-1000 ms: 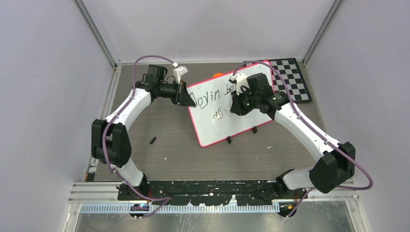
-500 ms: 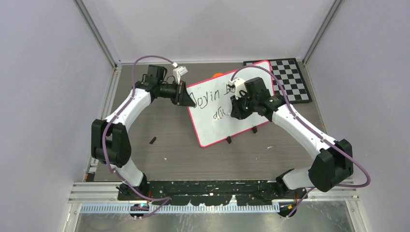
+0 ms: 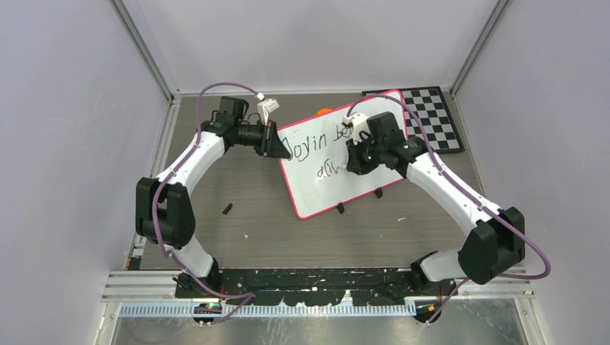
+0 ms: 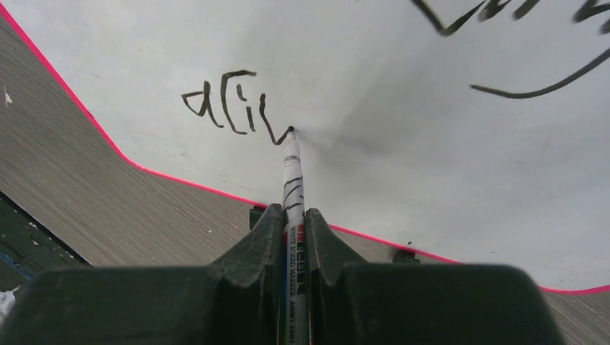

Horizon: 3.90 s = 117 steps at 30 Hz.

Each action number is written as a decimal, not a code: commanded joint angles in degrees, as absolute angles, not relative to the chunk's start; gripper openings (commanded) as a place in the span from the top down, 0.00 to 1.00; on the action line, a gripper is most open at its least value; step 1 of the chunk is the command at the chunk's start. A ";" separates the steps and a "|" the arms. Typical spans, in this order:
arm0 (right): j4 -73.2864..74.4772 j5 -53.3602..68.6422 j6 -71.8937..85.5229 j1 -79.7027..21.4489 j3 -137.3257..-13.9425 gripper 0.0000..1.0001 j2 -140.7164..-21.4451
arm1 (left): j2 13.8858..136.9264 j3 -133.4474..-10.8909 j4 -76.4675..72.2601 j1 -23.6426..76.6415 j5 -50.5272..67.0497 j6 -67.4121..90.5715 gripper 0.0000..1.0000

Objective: Write a sentence on the whiteboard

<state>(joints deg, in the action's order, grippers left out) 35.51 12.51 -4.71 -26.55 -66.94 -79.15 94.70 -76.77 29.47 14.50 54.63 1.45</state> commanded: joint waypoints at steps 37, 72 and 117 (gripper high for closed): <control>34.84 11.01 -9.62 -20.85 -68.76 1.00 -80.06 | 93.57 -76.48 28.36 14.60 50.88 -1.70 1.00; 35.09 14.42 -7.76 -23.04 -68.65 1.00 -80.35 | 93.49 -76.48 28.26 14.61 50.80 -1.90 1.00; 37.97 13.84 -10.71 -17.10 -70.49 1.00 -80.67 | 92.81 -76.42 28.30 14.59 50.28 -2.20 1.00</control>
<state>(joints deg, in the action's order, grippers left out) 41.56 15.05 -10.46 -17.12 -69.01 -81.38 94.59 -76.66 29.54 14.50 54.83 1.06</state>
